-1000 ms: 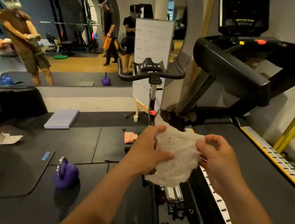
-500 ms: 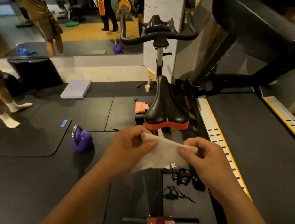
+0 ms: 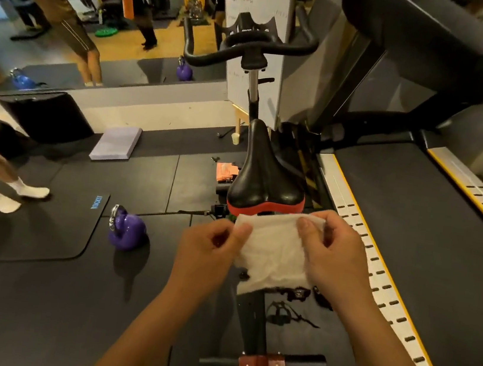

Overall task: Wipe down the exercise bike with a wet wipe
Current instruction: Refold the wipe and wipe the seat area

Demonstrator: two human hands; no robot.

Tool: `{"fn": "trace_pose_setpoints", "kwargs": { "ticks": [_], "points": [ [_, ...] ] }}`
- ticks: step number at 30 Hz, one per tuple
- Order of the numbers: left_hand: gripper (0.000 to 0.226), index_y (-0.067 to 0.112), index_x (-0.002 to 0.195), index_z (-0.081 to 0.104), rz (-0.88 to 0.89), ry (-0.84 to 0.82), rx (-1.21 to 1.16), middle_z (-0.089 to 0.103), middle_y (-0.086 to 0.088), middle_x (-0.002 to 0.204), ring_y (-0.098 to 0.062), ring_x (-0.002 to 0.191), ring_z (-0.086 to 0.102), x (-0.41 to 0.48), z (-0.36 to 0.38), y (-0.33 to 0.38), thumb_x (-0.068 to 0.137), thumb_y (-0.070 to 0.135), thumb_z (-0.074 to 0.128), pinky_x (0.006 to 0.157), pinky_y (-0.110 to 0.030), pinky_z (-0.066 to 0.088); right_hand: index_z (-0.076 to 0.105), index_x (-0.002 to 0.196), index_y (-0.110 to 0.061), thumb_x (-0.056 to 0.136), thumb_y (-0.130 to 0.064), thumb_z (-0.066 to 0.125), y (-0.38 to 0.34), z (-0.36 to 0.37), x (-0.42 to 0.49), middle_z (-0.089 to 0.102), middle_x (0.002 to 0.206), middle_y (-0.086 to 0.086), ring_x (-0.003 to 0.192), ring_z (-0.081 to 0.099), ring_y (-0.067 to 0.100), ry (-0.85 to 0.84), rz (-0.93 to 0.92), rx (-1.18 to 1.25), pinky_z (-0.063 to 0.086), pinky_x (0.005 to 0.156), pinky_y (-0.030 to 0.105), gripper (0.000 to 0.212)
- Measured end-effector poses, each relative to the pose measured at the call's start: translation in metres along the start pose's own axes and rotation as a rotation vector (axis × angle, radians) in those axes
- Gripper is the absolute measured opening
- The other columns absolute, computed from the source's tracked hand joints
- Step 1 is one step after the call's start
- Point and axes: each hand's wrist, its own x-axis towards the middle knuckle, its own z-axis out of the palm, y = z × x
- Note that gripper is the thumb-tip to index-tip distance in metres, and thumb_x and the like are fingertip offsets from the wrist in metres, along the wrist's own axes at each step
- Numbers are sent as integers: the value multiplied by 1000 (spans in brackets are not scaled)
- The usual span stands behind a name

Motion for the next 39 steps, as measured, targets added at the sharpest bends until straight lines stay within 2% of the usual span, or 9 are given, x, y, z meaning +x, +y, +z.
{"fn": "trace_pose_setpoints", "kwargs": {
  "ticks": [5,8,12,15,19,23,28,33,39],
  "points": [
    [26,14,74,62,-18,32,53,59,7,68,1,60,58,69,4,-8,95,30,62,49,-13,45,60,95,-21,94,-29,61,-34,22,76,61,85,-6,71,57,-7,82,-111,-159,39,53,4,8],
    [10,21,96,58,-163,-78,54,60,7,90,-5,80,62,113,5,-33,94,27,64,65,-21,57,44,140,-18,96,-35,54,-31,47,114,52,133,6,120,50,19,89,-152,-656,45,93,29,48],
    [14,26,102,60,-124,-150,-70,64,7,90,1,78,60,148,0,-78,92,18,66,68,-17,52,12,154,-9,99,-55,24,-12,113,99,11,161,16,149,7,30,-112,4,-963,13,121,47,72],
    [7,26,97,64,-162,-176,-242,69,1,92,-9,83,66,181,-7,-106,98,21,58,70,-20,51,-5,154,-9,98,-57,17,-3,144,129,-8,161,22,149,-5,37,-118,146,-1118,2,120,53,77],
    [11,22,96,64,-234,-206,-386,70,-4,92,-18,83,67,230,-20,-125,101,22,54,79,-36,55,-4,155,-16,98,-52,33,-13,160,222,3,162,15,144,21,37,-91,184,-990,32,108,53,76],
    [14,20,95,63,-252,-261,-443,69,-1,91,-9,77,65,270,-26,-130,101,21,51,76,-30,54,5,155,-16,97,-47,42,-19,173,252,24,157,10,131,42,34,-26,176,-1010,44,94,48,76],
    [16,22,87,61,-384,-310,-571,67,-1,86,-9,69,61,288,0,-131,100,19,52,69,-28,49,7,154,-8,98,-47,32,-18,175,142,13,161,15,146,19,30,96,312,-1183,21,119,42,73],
    [17,24,86,63,-414,-486,-622,66,7,74,-7,67,63,274,17,-128,100,21,53,64,-26,51,-1,155,-13,93,-53,5,-19,181,92,-3,163,12,150,-6,26,64,439,-1249,-1,120,42,74],
    [15,17,95,66,-473,-449,-624,68,-3,86,-17,76,66,278,1,-140,101,21,52,76,-35,55,-3,155,-15,98,-41,44,-15,190,226,21,156,22,136,37,39,98,304,-1169,37,104,47,78]
  ]
}}
